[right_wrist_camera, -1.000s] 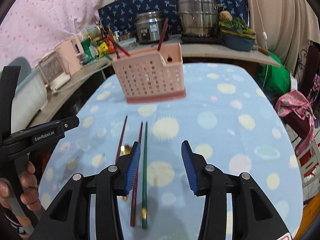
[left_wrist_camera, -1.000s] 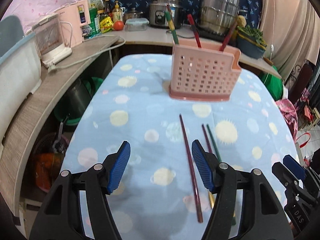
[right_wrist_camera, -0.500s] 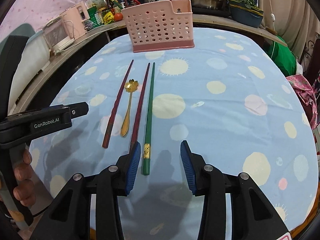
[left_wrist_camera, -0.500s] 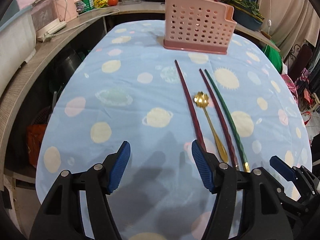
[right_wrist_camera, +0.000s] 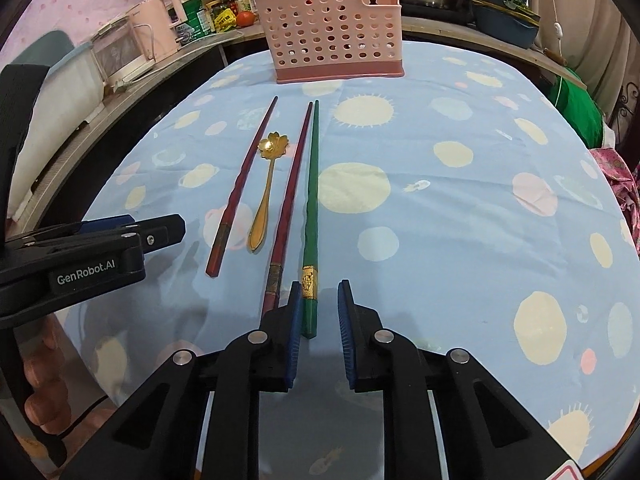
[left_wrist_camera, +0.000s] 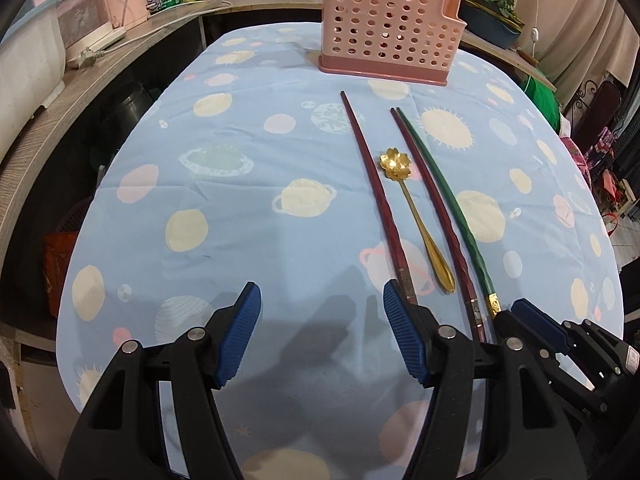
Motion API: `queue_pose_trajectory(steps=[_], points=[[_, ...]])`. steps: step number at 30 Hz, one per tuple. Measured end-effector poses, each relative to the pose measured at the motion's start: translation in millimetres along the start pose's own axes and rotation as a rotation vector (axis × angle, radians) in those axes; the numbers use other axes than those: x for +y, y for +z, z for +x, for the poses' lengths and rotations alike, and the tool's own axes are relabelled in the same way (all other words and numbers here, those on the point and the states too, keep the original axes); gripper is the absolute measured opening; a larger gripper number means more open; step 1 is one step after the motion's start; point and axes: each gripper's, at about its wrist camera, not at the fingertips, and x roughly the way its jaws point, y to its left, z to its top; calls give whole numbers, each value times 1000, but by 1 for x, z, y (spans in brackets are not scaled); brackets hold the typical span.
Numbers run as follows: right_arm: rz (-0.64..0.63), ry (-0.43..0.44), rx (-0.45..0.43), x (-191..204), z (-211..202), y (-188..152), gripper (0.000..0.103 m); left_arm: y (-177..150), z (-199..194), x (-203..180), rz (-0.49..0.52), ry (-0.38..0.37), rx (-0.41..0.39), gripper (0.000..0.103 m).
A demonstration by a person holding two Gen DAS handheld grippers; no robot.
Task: Organize utensils
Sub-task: 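Grasp a dark red chopstick with the left tool while the right tool grasps the green chopstick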
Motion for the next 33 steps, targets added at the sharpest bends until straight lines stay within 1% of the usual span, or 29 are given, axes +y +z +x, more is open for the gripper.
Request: queue_pose_trajectory(steps=[1,2,4,13,15,16,18,28,30,33], points=[[0,0,-3,0,0,0,13,0,0,-1,3,-2,1,60],[1,-1,-4,0,0,0,8,-1,0,-2,5,-5,2,60],[3,-4,-6,0,0,0,5,-1,1,-4,9,-13,5,61],[12,17,-2,-4,1,1,5,-3,6,-15,33,-34,22,61],[13,23,1,-4,1,2,6,-3,7,-17,38,-36,26,61],[15,28,7,-4,2,2,9,-3,7,-18,40,-37,27,61],[28,44,16,-5,5,0,10,-3,8,-20,45,-38,29,61],[29,42,12,-6,5,1,8,-4,17,-28,54,-57,52,60],[30,42,12,-6,5,1,8,-3,18,-29,58,-51,44,59],[30,42,12,-6,5,1,8,-2,19,-30,61,-43,34,52]])
